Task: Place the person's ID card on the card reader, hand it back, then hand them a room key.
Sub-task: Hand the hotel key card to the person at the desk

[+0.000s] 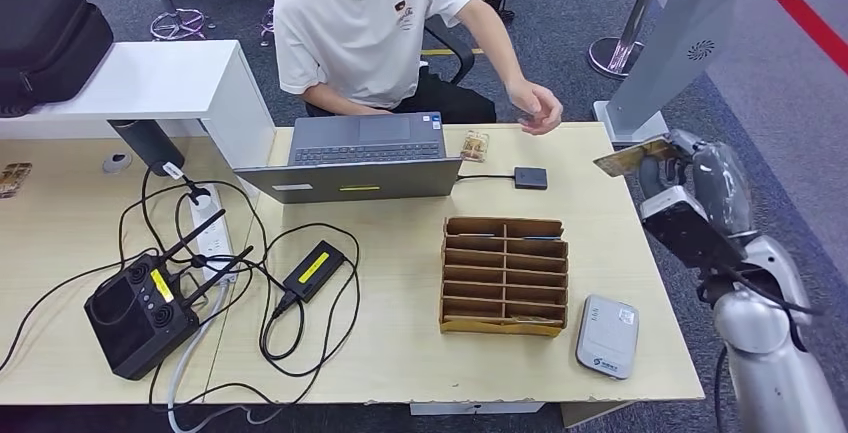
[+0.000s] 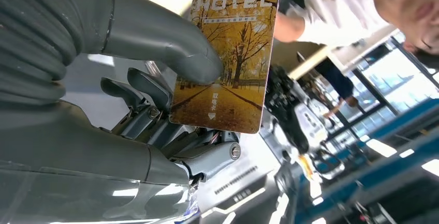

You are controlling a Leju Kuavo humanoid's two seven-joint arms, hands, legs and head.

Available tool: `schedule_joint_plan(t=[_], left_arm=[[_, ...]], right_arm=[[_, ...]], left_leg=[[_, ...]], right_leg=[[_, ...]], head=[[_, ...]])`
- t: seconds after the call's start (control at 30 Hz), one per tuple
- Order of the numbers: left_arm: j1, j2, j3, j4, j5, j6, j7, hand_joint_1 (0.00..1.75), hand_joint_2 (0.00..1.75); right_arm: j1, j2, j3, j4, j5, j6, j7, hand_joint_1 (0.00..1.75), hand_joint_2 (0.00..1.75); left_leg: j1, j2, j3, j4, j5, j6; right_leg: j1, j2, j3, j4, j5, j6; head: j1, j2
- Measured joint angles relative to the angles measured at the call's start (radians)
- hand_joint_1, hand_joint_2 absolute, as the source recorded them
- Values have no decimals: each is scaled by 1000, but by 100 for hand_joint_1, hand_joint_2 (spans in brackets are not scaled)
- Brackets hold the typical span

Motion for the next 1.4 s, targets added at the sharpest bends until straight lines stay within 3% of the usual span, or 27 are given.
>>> schedule_joint_plan(t=[0.23, 0.57, 0.7, 0.87, 1.03, 1.23, 1.4], left_arm=[[-2, 0, -7, 0, -33, -16, 0, 0, 175], [-6, 0, -29, 0, -68, -34, 2, 0, 175], [-7, 0, -36, 0, -70, -43, 2, 0, 175], [-6, 0, -36, 0, -47, -78, -11, 0, 175], [-6, 0, -36, 0, -46, -69, -12, 0, 175], [-5, 0, -36, 0, -43, -57, -2, 0, 175], [-4, -1, -35, 0, -30, -48, 1, 0, 175]], right_arm=[[-258, 41, 156, 133, 140, -55, 91, 175, 175], [-530, 238, 369, 514, 344, -186, 192, 175, 175], [-583, 303, 413, 660, 390, -221, 208, 0, 175], [-597, 362, 439, 786, 399, -254, 190, 0, 175], [-600, 381, 447, 840, 403, -265, 176, 0, 175], [-593, 374, 449, 845, 396, -274, 160, 0, 175], [-546, 319, 440, 775, 405, -279, 146, 0, 175]], left_leg=[[0, 1, 1, 0, 1, -1], [1, 0, 1, 0, 3, -3], [1, 0, 1, 0, 3, -3], [1, 0, 0, 0, 3, -3], [1, -2, 0, 0, 3, -3], [1, -1, 0, 0, 3, -3], [1, -1, -1, 0, 3, -3]], right_leg=[[0, 2, 0, 1, 1, -1], [0, 1, -1, 3, 1, -2], [0, 1, -1, 3, 1, -2], [0, 1, -1, 3, 1, -2], [0, -1, -1, 2, 1, -2], [0, -1, -2, 2, 1, -2], [0, -1, -2, 2, 1, -2]], head=[[0, 0], [0, 0], [0, 0], [0, 0], [0, 0], [0, 0], [0, 0]])
